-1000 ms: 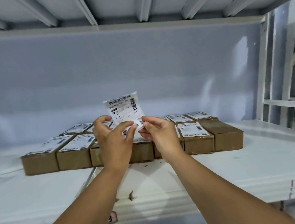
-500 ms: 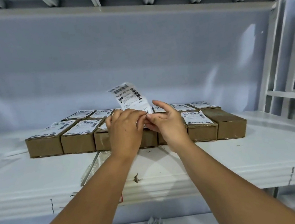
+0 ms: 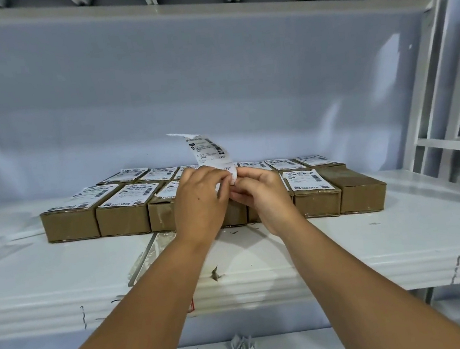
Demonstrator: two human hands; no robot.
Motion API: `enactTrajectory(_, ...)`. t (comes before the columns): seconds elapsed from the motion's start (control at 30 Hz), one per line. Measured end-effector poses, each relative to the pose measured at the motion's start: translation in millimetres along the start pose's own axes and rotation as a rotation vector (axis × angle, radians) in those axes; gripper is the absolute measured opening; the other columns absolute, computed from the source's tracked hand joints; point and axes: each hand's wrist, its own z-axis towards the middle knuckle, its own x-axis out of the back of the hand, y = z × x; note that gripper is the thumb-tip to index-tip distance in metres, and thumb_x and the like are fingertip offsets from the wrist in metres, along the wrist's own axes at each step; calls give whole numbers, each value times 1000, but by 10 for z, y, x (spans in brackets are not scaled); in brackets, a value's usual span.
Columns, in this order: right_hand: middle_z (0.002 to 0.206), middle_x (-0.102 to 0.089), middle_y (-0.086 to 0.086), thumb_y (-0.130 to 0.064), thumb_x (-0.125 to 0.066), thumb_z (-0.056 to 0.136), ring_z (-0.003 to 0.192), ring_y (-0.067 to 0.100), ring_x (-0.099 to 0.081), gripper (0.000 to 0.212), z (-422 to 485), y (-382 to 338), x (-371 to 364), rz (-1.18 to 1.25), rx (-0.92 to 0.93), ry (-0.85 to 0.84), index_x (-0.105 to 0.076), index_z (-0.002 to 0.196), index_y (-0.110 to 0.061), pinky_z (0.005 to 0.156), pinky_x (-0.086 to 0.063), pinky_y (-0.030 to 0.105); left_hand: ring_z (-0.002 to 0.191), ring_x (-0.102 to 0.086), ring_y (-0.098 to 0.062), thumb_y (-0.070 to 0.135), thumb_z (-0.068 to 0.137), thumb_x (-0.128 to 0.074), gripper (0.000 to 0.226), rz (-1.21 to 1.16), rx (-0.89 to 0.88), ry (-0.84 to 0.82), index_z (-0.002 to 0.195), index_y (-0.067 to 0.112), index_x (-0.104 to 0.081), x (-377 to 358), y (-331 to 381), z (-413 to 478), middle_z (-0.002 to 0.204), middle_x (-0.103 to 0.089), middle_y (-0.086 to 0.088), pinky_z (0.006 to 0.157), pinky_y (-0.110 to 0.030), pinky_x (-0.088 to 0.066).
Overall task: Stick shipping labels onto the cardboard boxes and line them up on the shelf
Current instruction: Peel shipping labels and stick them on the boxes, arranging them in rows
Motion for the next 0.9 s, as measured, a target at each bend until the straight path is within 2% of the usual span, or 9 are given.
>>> enactTrajectory(0.17,73,-72,-3,-1,-58,90,70,7,-68,16,32,42,12,-48,0,32,-70,92,-12,73,-54,20,81,-54,-29,34,87,-40,35,9,5,28,81,14,-69,1,-7,5,81,-67,-3,72,-24,-31)
enactTrajectory(0.37,68,-66,3,6,-55,87,62,9,-62,24,44,28,26,-83,3,102,-68,96,-12,61,-49,15,81,-53,-29,28,91,-45,29,12,-13,36,83,11,-67,4,11,3,83,-66,-6,72,-24,-30)
enactTrajectory(0.43,67,-56,6,9,-50,86,60,12,-56,30,53,28,36,-135,37,160,-63,95,-16,58,-48,16,85,-52,-29,18,94,-49,19,-34,83,53,88,8,-63,24,33,13,88,-63,-8,69,-26,-28)
enactTrajectory(0.5,68,-51,6,9,-44,86,62,14,-53,30,70,40,69,-133,69,237,-55,85,-18,55,-48,19,81,-48,-26,18,98,-43,18,-121,252,101,93,8,-58,55,49,32,87,-59,-7,63,-30,-24)
enactTrajectory(0.63,82,-55,5,6,-36,88,63,12,-54,38,87,52,133,-167,108,395,-54,64,-16,60,-53,26,70,-47,-17,25,101,-35,17,-264,514,195,90,19,-47,164,80,77,74,-52,6,58,-32,-26)
enactTrajectory(0.7,90,-60,5,6,-35,85,59,5,-58,43,107,98,153,-259,121,460,-61,61,-19,71,-56,35,66,-47,-4,25,100,-38,17,-357,578,219,88,20,-49,200,63,96,71,-50,12,55,-21,-33)
enactTrajectory(0.77,99,-63,8,5,-38,75,73,11,-64,45,119,144,162,-350,167,533,-65,59,-27,81,-55,42,68,-48,2,24,99,-41,15,-454,646,266,89,20,-52,245,32,129,74,-52,16,53,-6,-33)
enactTrajectory(0.83,102,-63,9,7,-39,67,87,25,-64,46,132,167,160,-403,176,616,-65,58,-30,81,-54,39,70,-50,3,23,99,-43,14,-513,701,315,91,20,-54,332,1,163,77,-53,18,55,-3,-35)
enactTrajectory(0.9,104,-64,12,11,-38,68,89,26,-65,48,142,166,167,-414,127,728,-64,60,-29,73,-51,27,71,-52,0,22,98,-45,10,-561,712,354,94,20,-54,459,-23,188,79,-55,13,59,-11,-38)
